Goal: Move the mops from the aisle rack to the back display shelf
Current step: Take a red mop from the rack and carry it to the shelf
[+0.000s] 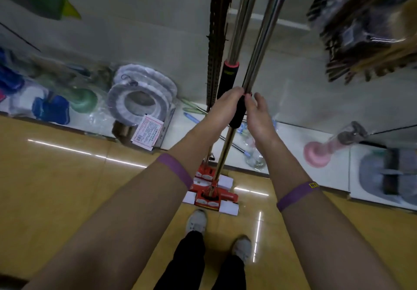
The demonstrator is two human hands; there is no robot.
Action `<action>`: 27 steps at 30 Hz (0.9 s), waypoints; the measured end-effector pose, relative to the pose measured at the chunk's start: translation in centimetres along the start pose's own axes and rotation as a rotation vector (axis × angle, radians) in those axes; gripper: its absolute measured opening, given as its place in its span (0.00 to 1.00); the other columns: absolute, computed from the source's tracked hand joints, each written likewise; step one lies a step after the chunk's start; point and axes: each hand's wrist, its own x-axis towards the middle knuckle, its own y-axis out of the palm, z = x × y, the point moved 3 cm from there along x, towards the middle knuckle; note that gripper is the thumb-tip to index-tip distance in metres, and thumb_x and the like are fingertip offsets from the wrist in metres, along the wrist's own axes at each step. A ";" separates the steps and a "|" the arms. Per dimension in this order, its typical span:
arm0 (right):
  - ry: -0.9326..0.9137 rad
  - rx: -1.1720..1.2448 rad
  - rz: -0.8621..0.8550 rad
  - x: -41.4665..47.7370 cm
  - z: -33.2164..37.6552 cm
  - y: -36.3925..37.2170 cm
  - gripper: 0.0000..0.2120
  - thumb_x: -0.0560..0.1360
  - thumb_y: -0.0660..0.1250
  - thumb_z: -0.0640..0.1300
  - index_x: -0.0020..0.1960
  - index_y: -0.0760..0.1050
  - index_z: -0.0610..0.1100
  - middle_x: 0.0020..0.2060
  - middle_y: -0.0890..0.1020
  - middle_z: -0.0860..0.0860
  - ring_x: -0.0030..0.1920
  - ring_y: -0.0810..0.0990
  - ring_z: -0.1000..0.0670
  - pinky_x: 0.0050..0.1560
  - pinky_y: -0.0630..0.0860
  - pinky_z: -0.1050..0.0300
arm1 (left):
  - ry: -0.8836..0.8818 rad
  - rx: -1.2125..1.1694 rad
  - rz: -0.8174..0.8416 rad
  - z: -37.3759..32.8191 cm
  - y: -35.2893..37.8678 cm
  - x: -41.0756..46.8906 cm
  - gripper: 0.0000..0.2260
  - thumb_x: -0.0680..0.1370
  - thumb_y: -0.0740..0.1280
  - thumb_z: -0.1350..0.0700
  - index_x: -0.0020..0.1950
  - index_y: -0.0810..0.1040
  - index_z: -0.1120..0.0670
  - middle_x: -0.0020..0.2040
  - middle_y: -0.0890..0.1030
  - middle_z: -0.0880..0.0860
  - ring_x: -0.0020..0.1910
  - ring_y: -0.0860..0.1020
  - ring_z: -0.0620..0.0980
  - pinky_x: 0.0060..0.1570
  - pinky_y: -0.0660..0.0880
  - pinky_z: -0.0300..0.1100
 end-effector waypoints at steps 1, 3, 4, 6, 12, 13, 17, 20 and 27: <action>-0.018 0.001 0.006 0.4 0.2 0.1 0.28 0.84 0.56 0.55 0.81 0.53 0.47 0.76 0.67 0.47 0.75 0.66 0.49 0.66 0.63 0.61 | 0.006 -0.008 0.012 -0.2 0.3 0.4 0.17 0.84 0.55 0.46 0.65 0.76 0.52 0.51 0.77 0.40 0.43 0.74 0.32 0.40 0.67 0.31; -0.061 0.009 0.015 1.2 0.6 0.3 0.25 0.84 0.56 0.54 0.79 0.58 0.49 0.72 0.72 0.49 0.71 0.71 0.51 0.70 0.67 0.57 | 0.029 -0.008 0.026 -0.4 0.5 0.8 0.13 0.85 0.54 0.48 0.61 0.75 0.51 0.49 0.77 0.39 0.38 0.75 0.26 0.34 0.68 0.23; -0.084 0.007 0.012 1.6 0.7 0.3 0.23 0.84 0.56 0.53 0.77 0.62 0.49 0.69 0.75 0.50 0.68 0.74 0.52 0.70 0.68 0.55 | 0.034 -0.009 0.037 -0.6 0.6 0.8 0.11 0.85 0.53 0.49 0.58 0.74 0.49 0.46 0.76 0.38 0.34 0.74 0.24 0.29 0.67 0.20; -0.097 0.003 0.008 1.7 1.1 0.4 0.20 0.84 0.56 0.52 0.74 0.66 0.48 0.64 0.78 0.53 0.62 0.77 0.57 0.66 0.71 0.57 | 0.034 -0.024 0.051 -0.8 0.7 0.8 0.10 0.85 0.53 0.49 0.57 0.74 0.47 0.44 0.75 0.37 0.33 0.74 0.24 0.27 0.67 0.21; -0.065 -0.013 0.058 0.0 2.5 -0.6 0.17 0.85 0.50 0.55 0.54 0.76 0.53 0.44 0.79 0.62 0.41 0.77 0.69 0.43 0.70 0.70 | 0.048 -0.039 0.031 -3.0 1.2 0.0 0.15 0.84 0.55 0.44 0.59 0.77 0.50 0.47 0.79 0.42 0.39 0.76 0.30 0.35 0.68 0.28; -0.075 -0.028 0.060 -0.5 3.1 -0.8 0.18 0.85 0.49 0.57 0.49 0.75 0.54 0.42 0.79 0.62 0.40 0.77 0.68 0.43 0.70 0.70 | 0.062 -0.055 0.033 -3.8 1.4 -0.5 0.15 0.83 0.55 0.44 0.60 0.77 0.50 0.49 0.80 0.44 0.40 0.76 0.31 0.36 0.70 0.29; -0.131 -0.044 0.064 -2.8 6.1 -1.4 0.21 0.84 0.45 0.61 0.51 0.74 0.55 0.43 0.80 0.57 0.46 0.80 0.61 0.48 0.75 0.64 | 0.129 -0.077 0.034 -7.7 1.9 -3.1 0.17 0.83 0.56 0.43 0.63 0.76 0.50 0.51 0.79 0.44 0.47 0.76 0.35 0.44 0.69 0.35; -0.199 0.033 0.025 -4.3 9.1 -2.1 0.19 0.83 0.47 0.62 0.55 0.73 0.55 0.52 0.81 0.54 0.57 0.79 0.54 0.61 0.75 0.53 | 0.200 -0.070 0.030 -10.2 1.8 -5.2 0.14 0.83 0.57 0.43 0.51 0.78 0.49 0.46 0.79 0.48 0.47 0.78 0.43 0.50 0.73 0.39; -0.286 0.003 0.023 -9.5 12.6 -2.6 0.31 0.82 0.45 0.65 0.76 0.64 0.48 0.70 0.74 0.47 0.72 0.70 0.49 0.71 0.65 0.54 | 0.347 -0.018 0.029 -13.7 1.2 -11.0 0.27 0.79 0.59 0.36 0.70 0.75 0.52 0.65 0.79 0.50 0.63 0.76 0.45 0.69 0.68 0.43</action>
